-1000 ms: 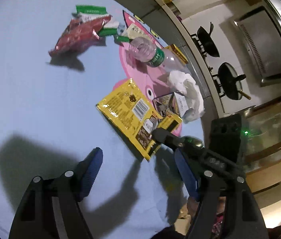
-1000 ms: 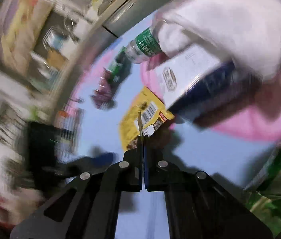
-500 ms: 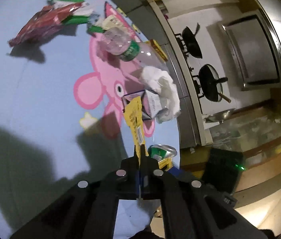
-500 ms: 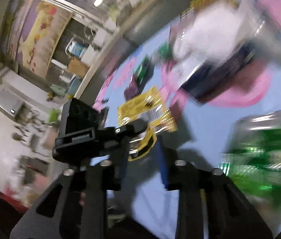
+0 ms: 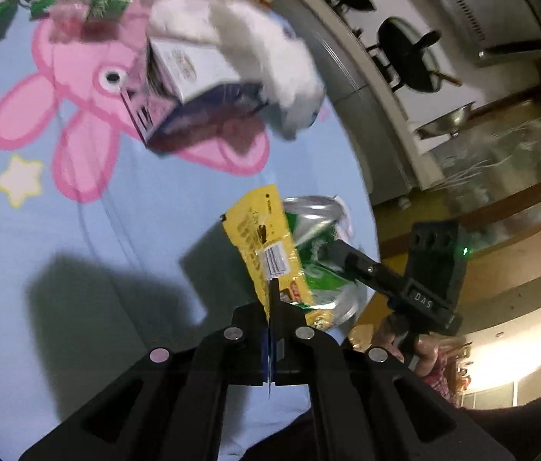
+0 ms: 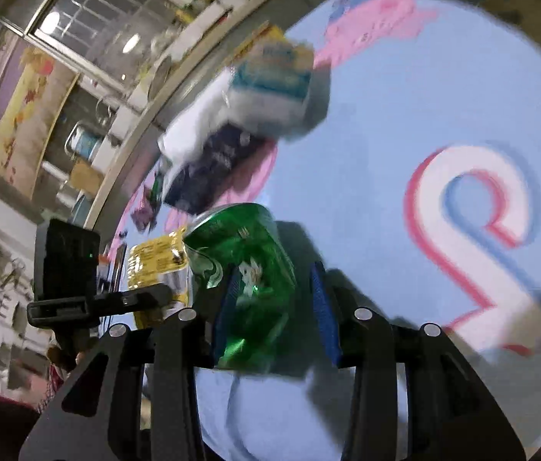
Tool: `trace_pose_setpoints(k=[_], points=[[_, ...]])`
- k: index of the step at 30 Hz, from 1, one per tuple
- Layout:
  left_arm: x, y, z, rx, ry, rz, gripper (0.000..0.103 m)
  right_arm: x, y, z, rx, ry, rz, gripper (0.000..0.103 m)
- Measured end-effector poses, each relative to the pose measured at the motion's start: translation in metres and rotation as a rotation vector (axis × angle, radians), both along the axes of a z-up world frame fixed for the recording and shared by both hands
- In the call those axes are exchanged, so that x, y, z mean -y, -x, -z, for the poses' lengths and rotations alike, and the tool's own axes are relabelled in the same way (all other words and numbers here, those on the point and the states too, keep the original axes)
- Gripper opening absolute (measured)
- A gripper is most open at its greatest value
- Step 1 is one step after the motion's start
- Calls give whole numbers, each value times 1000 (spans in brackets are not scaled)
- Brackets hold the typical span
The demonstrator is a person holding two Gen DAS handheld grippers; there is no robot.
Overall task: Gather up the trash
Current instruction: 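Lift the can and wrapper and carry both over the white bin, then open both tools to drop the can and wrapper into the bin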
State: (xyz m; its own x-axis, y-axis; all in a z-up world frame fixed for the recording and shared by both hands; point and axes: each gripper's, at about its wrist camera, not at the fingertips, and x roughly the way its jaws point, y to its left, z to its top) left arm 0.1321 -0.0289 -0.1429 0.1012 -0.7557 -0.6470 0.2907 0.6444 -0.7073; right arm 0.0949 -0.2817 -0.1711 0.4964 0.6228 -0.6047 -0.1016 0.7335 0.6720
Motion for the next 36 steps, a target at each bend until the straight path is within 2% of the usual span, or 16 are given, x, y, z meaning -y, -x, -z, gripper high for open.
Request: trace_pose_setpoints(k=[2, 6, 9, 14, 18, 22, 24, 27, 33, 34, 36], points=[[6, -1, 4, -13, -31, 2, 0, -11, 0, 6, 2, -40, -64, 31], [20, -6, -3, 5, -85, 25, 0, -3, 5, -2, 65, -83, -69, 19], [42, -16, -15, 36, -106, 60, 0, 24, 7, -10, 107, -76, 11, 15], [116, -40, -40, 111, -132, 169, 0, 100, 8, -21, 163, -80, 220, 13], [202, -71, -60, 185, -158, 266, 0, 174, 13, -36, 227, -50, 420, 13], [282, -102, -70, 259, -198, 313, 0, 240, 8, -43, 252, 3, 599, 13], [317, -118, -71, 298, -225, 314, 0, 263, 1, -43, 252, 32, 653, 13], [350, -138, -65, 309, -248, 303, 0, 288, -8, -40, 243, 72, 698, 13], [380, -152, -48, 348, -341, 296, 1, 299, -34, -23, 194, 135, 701, 14], [383, -152, -44, 352, -363, 299, 2, 299, -40, -20, 185, 146, 697, 14], [384, -152, -39, 360, -404, 281, 26, 298, -47, -16, 172, 153, 682, 17]])
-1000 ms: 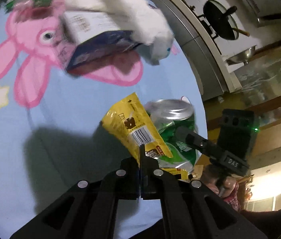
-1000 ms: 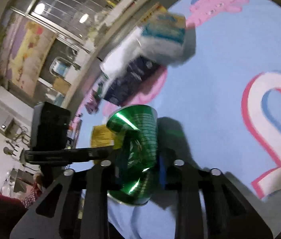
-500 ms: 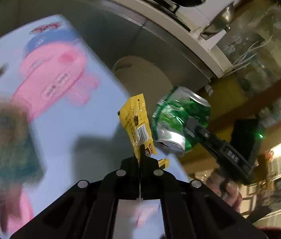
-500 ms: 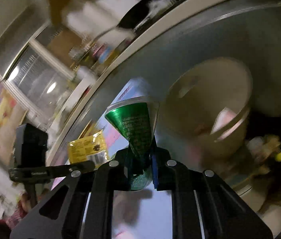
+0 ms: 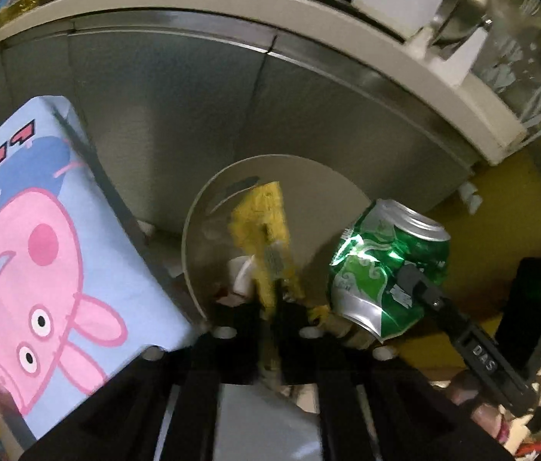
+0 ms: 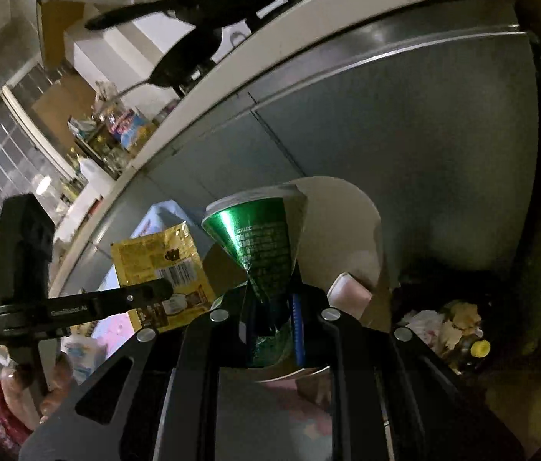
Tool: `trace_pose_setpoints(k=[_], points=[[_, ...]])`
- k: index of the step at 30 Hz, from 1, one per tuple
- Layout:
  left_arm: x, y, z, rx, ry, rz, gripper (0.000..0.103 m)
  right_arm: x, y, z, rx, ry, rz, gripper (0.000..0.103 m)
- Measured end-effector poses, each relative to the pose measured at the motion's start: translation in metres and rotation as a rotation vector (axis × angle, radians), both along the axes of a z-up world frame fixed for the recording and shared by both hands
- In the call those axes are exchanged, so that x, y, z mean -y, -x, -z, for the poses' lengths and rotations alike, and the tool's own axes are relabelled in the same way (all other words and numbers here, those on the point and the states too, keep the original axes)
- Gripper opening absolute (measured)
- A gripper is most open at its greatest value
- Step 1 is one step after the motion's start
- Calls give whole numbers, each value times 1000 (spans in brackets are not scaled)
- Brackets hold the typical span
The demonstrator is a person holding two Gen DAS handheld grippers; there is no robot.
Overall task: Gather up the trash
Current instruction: 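Open both tools to drop the can and wrapper into the bin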
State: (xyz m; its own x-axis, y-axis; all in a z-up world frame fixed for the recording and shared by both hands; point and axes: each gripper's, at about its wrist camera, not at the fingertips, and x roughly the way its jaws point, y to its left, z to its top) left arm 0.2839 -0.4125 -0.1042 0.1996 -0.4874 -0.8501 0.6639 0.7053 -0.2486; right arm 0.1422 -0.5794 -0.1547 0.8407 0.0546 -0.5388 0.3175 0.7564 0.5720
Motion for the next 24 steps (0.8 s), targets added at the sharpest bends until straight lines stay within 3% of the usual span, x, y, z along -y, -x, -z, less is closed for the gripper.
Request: trace_pose_setpoints(k=[2, 3, 12, 16, 24], points=[[1, -1, 0, 20, -8, -30, 65, -1, -7, 6, -27, -1, -13, 31], [-3, 0, -2, 42, -4, -50, 70, -2, -9, 7, -36, 2, -8, 40], [-57, 35, -39, 173, 63, -95, 71, -25, 26, -19, 66, 9, 40, 40], [-94, 67, -51, 284, 29, -134, 71, -51, 48, -30, 99, -6, 30, 40], [-171, 105, -61, 344, -17, -262, 71, -120, 71, -39, 110, 2, -30, 40]])
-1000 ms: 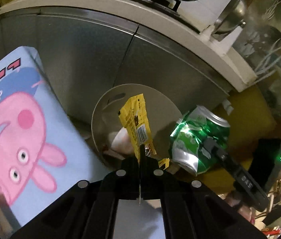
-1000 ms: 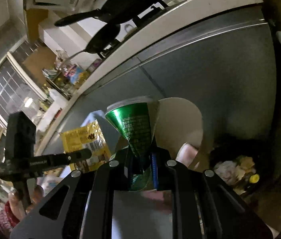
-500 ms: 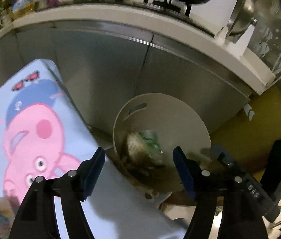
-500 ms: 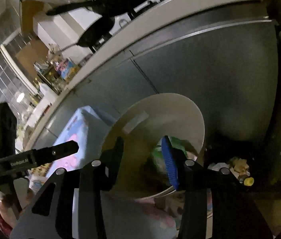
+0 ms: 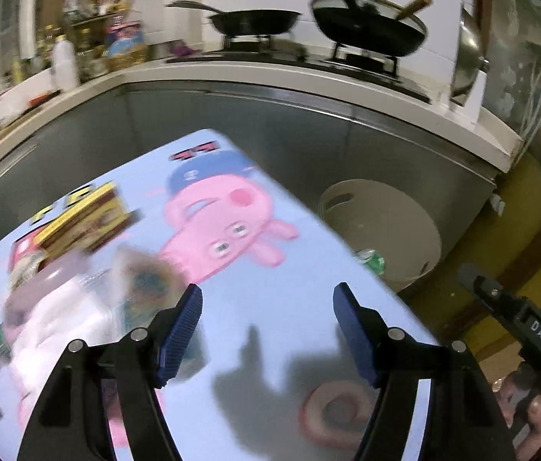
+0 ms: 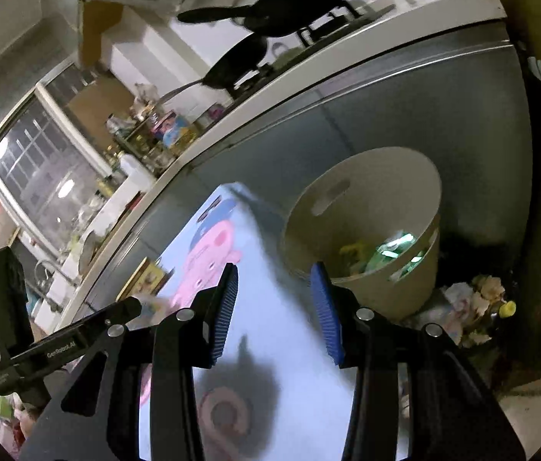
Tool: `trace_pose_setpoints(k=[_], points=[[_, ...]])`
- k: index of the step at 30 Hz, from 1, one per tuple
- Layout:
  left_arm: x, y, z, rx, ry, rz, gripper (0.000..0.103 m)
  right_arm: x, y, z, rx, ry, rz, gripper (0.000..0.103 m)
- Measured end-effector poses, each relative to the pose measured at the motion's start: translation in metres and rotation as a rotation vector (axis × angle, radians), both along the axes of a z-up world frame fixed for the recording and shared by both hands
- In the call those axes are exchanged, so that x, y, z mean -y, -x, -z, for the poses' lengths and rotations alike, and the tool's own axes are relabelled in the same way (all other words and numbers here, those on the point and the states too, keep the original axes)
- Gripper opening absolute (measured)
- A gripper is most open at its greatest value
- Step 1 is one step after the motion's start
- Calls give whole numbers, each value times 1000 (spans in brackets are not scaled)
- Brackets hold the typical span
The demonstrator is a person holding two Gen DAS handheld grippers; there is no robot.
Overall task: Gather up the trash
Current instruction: 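Open both tools to drop the can and wrapper into the bin, then bring both tools back over the remaining trash on the table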
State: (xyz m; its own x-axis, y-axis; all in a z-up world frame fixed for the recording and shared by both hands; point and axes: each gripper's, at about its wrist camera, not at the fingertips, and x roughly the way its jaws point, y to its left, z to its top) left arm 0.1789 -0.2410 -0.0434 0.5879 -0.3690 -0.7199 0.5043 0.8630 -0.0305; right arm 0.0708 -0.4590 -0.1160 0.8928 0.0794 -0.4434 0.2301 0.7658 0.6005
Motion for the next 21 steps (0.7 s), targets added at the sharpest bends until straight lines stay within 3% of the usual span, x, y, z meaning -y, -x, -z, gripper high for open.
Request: trace_pose_setpoints(k=[17, 18, 19, 21], points=[[-144, 34, -7, 44, 10, -257, 71, -128, -12, -14, -56, 78, -201, 40], [-149, 34, -6, 43, 11, -267, 71, -134, -13, -14, -62, 84, -211, 46], [-155, 35, -5, 42, 12, -279, 71, -141, -14, -15, -63, 92, -221, 59], [-167, 36, -3, 45, 10, -303, 73, -153, -13, -17, -56, 115, -230, 62]])
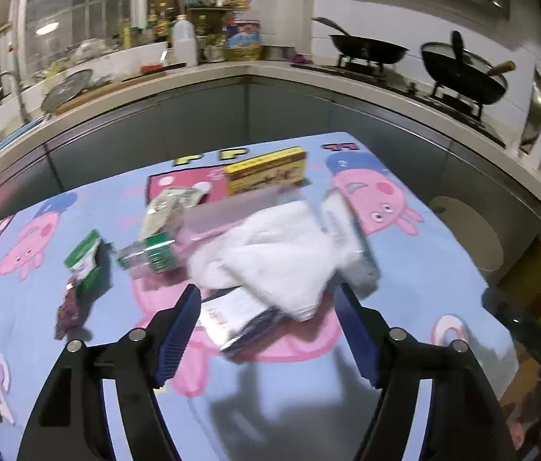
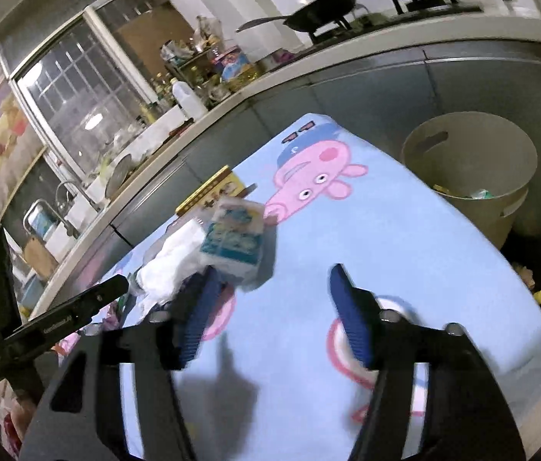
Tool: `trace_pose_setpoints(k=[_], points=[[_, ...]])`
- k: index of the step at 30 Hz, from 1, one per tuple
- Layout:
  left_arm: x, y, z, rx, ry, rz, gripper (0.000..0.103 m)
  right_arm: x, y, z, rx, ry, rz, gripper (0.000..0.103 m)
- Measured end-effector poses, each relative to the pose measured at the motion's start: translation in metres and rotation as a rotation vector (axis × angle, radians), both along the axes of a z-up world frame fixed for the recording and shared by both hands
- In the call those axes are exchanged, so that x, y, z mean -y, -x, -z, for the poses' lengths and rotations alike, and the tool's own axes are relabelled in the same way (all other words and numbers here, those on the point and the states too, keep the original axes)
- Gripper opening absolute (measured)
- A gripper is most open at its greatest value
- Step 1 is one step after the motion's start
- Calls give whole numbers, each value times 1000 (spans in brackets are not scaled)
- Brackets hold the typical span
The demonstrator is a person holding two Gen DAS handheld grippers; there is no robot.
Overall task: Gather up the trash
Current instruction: 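Bring both tools back over the remaining trash on the table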
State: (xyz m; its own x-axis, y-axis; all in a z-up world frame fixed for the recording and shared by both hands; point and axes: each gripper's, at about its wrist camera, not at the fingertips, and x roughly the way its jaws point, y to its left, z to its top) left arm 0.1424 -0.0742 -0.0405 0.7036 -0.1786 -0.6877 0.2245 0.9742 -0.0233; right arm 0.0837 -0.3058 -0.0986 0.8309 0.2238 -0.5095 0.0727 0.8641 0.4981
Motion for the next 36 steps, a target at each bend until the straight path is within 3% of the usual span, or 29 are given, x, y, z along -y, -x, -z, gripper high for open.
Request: trace_pose_setpoints(k=[19, 36], points=[[-69, 16, 16, 13, -19, -112, 76, -100, -10, 15, -111, 100, -186, 62], [-88, 20, 11, 37, -28, -134, 79, -125, -13, 13, -128, 129, -221, 62]])
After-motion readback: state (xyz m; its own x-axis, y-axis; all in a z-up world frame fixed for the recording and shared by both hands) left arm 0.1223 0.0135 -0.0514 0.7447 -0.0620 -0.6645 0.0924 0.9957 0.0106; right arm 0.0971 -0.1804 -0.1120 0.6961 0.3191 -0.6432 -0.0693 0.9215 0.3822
